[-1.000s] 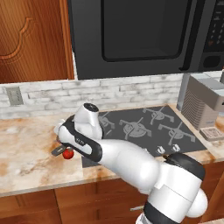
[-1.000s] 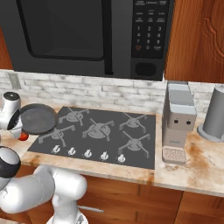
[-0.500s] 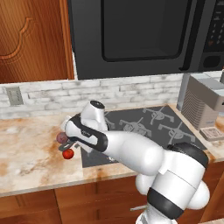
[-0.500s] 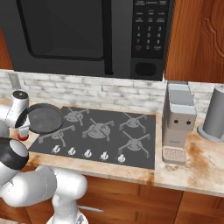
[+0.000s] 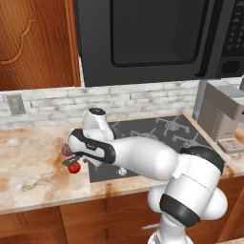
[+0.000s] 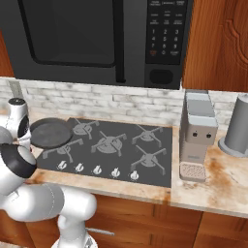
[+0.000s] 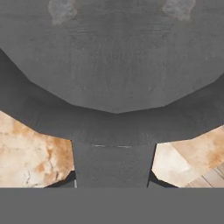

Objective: Place the pan on the front left burner on the stove. Then place the tomato and the onion in the pan and turn on the front left burner.

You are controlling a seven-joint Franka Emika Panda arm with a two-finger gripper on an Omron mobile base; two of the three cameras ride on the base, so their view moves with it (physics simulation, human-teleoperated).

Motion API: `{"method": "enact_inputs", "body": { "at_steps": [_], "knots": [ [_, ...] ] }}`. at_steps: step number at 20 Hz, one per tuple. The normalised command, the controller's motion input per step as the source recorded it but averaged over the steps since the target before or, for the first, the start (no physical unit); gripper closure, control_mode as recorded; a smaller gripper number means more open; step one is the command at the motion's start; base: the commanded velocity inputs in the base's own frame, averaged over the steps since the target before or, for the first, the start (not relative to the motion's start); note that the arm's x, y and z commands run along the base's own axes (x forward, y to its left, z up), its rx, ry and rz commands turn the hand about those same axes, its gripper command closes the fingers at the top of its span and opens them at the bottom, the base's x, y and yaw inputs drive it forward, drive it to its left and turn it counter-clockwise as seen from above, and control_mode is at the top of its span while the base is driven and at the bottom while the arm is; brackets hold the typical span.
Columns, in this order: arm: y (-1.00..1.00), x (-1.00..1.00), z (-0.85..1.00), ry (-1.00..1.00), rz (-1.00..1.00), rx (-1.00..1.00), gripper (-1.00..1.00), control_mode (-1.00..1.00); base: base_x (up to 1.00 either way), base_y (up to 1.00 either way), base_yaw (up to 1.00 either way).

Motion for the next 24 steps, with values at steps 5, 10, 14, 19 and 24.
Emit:
{"method": "enact_inputs", "body": {
  "at_steps": [5,10,14,19,24],
  "knots": [
    [-0.09,0.00,0.00,0.00,0.00,-0.01,1.00,-1.00,0.00,0.00,0.00],
    [-0.40,0.00,-0.05,0.00,0.04,0.04,1.00,-1.00,0.00,0.00,0.00],
    [-0.42,0.00,-0.15,0.00,0.03,0.03,1.00,-1.00,0.00,0.00,0.00],
    [-0.21,0.04,-0.20,0.00,0.02,0.00,1.00,-1.00,0.00,0.00,0.00],
    [-0.01,0.27,-0.21,0.00,0.03,0.00,1.00,-1.00,0.00,0.00,0.00]
  ]
}}
